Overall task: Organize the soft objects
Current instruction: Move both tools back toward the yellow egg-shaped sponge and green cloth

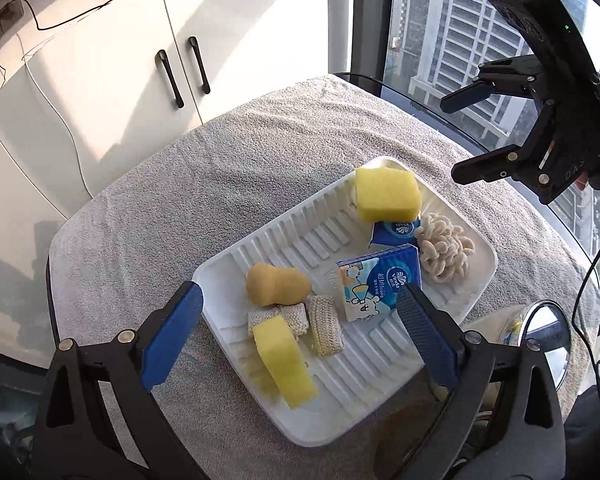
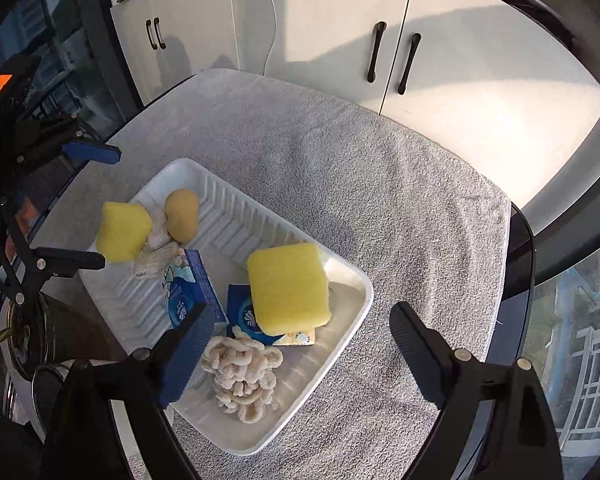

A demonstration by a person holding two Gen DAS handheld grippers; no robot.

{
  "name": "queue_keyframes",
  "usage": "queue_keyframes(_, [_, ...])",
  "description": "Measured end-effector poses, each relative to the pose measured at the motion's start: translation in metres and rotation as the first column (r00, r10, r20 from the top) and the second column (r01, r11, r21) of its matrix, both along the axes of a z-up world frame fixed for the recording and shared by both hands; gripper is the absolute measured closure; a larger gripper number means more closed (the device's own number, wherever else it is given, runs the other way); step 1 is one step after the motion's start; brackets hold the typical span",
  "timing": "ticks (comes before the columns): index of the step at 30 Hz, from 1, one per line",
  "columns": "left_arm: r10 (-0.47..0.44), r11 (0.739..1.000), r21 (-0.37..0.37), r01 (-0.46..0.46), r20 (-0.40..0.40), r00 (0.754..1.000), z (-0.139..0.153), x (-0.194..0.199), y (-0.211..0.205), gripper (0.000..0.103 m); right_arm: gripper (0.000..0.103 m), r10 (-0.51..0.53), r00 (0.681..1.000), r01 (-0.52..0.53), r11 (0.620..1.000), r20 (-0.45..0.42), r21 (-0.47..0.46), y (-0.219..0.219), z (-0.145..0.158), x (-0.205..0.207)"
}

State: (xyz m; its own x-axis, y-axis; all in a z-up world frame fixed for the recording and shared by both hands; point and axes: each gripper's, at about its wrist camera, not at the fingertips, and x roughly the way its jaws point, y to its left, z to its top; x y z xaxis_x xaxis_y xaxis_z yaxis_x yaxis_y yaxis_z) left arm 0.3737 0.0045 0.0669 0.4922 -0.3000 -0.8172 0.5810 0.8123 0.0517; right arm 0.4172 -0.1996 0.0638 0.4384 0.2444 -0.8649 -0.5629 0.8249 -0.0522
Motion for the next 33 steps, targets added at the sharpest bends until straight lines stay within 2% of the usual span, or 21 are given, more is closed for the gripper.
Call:
queue_keyframes(5, [0.117, 0.99, -0.094, -0.105, 0.138, 0.983, 0.049, -0.031, 0.03, 0.002, 0.011, -0.023, 0.993, 0.014, 0.997, 0.112, 0.079, -0.012, 0.05, -0.04])
queue_keyframes(9, [0.195, 0.975, -0.151, -0.162, 0.243, 0.95, 0.079, -0.066, 0.051, 0.002, 0.011, -0.041, 0.98, 0.015, 0.991, 0.193, 0.135, -0.018, 0.082, -0.085])
queue_keyframes(13, [0.258, 0.952, -0.238, -0.193, 0.281, 0.924, 0.098, -0.108, 0.071, 0.0, 0.009, -0.059, 0.965, 0.012, 0.983, 0.256, 0.182, -0.024, 0.104, -0.132])
queue_keyframes(16, [0.292, 0.938, -0.277, -0.207, 0.313, 0.904, 0.107, -0.14, 0.081, 0.0, 0.008, -0.054, 0.956, -0.004, 0.98, 0.287, 0.198, -0.025, 0.112, -0.17])
queue_keyframes(18, [0.312, 0.93, -0.298, -0.214, 0.336, 0.889, 0.107, -0.163, 0.085, 0.0, 0.008, -0.057, 0.95, -0.009, 0.978, 0.307, 0.209, -0.025, 0.113, -0.195])
queue_keyframes(23, [0.315, 0.93, -0.306, -0.206, 0.372, 0.873, 0.09, -0.22, 0.079, 0.0, 0.001, -0.065, 0.932, -0.02, 0.973, 0.356, 0.231, -0.024, 0.102, -0.257])
queue_keyframes(28, [0.309, 0.928, -0.318, -0.196, 0.36, 0.88, 0.05, -0.273, 0.064, 0.0, 0.0, -0.077, 0.931, -0.011, 0.971, 0.358, 0.239, -0.012, 0.064, -0.305])
queue_keyframes(33, [0.311, 0.922, -0.322, -0.215, 0.286, 0.906, 0.002, -0.308, 0.051, 0.0, 0.0, -0.084, 0.945, 0.005, 0.97, 0.316, 0.245, 0.005, 0.011, -0.341])
